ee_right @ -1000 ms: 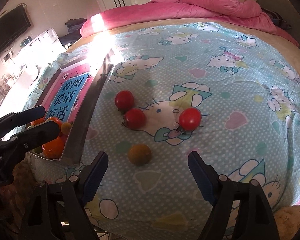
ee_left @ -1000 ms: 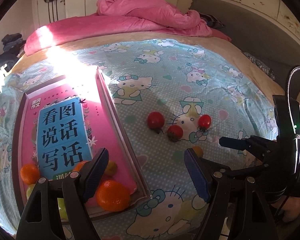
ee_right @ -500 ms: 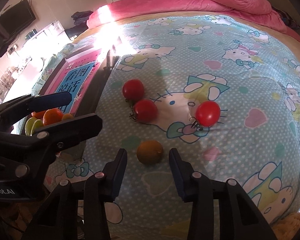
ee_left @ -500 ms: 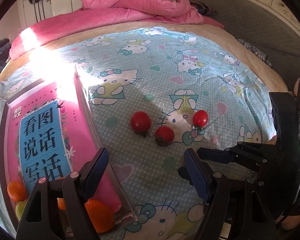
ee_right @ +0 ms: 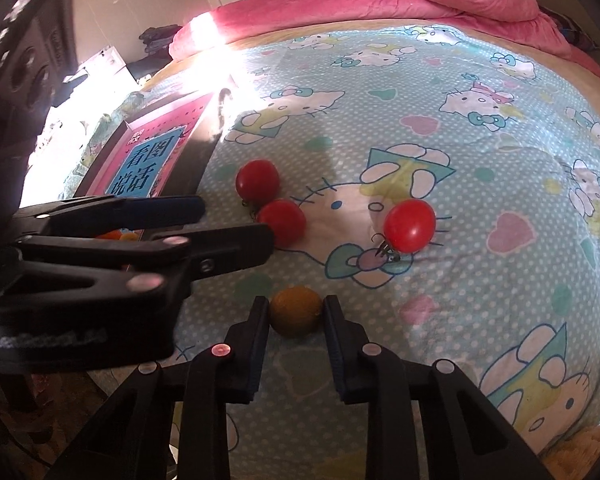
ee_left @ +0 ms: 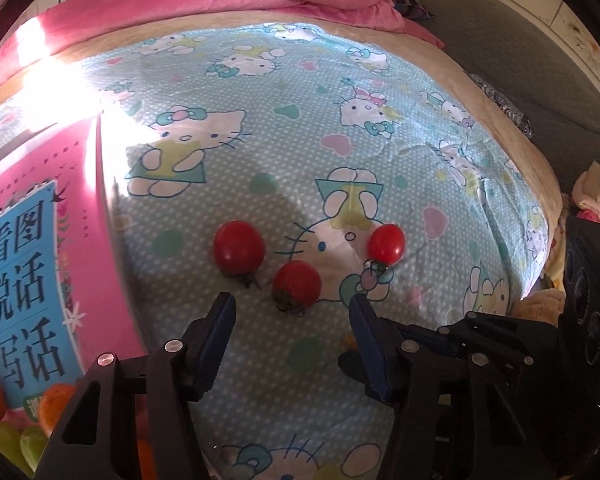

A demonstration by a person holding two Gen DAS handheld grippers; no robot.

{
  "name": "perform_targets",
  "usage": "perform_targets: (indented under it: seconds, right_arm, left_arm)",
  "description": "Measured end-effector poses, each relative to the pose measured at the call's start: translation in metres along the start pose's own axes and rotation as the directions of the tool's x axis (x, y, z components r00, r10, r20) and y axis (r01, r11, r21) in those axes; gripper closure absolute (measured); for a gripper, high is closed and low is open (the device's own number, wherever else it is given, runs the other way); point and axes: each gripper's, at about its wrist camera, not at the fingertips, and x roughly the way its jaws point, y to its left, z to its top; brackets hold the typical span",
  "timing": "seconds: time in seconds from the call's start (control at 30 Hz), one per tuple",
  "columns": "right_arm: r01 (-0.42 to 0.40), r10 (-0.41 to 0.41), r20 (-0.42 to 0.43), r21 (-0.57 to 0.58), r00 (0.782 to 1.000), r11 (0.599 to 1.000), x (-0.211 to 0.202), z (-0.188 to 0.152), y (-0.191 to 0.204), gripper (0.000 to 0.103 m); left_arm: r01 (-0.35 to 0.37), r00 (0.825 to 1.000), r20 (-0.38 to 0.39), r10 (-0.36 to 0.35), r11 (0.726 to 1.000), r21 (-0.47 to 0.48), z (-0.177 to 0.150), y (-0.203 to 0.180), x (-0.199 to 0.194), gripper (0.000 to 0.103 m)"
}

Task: Organize fruits
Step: 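Close the left tool on a red tomato while the right tool grasps the small brown fruit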

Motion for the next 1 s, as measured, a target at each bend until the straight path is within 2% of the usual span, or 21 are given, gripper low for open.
perform_targets:
  seconds: [0.13,0.27,0.53,0.67,1.0]
  right_arm:
    - [0.002,-0.002,0.004,0.023,1.0,1.0,-0.004,0.0,-0.005,0.075]
    - [0.002,-0.003,0.019,0.053,1.0,0.999,-0.01,0.0,-0.012,0.075]
    - [0.01,-0.011,0.022,0.067,1.0,0.998,-0.012,0.001,-0.017,0.075]
    - [0.013,-0.015,0.026,0.079,1.0,0.997,-0.013,0.002,-0.02,0.075]
    - [0.032,-0.038,0.06,0.093,0.997,0.995,-0.019,0.003,-0.024,0.075]
  left_arm:
    - [0.006,1.0,-0.018,-0.005,1.0,0.007,0.005,-0.003,0.011,0.052]
    - [0.01,0.999,-0.034,-0.009,1.0,0.005,0.008,-0.003,0.02,0.056]
    - [0.001,0.998,-0.057,-0.001,1.0,0.006,0.009,-0.004,0.034,0.059]
    - [-0.002,0.999,-0.052,0.002,1.0,0.003,0.011,-0.002,0.033,0.073]
    - [0.019,0.999,-0.045,-0.019,1.0,0.004,0.007,-0.004,0.025,0.073]
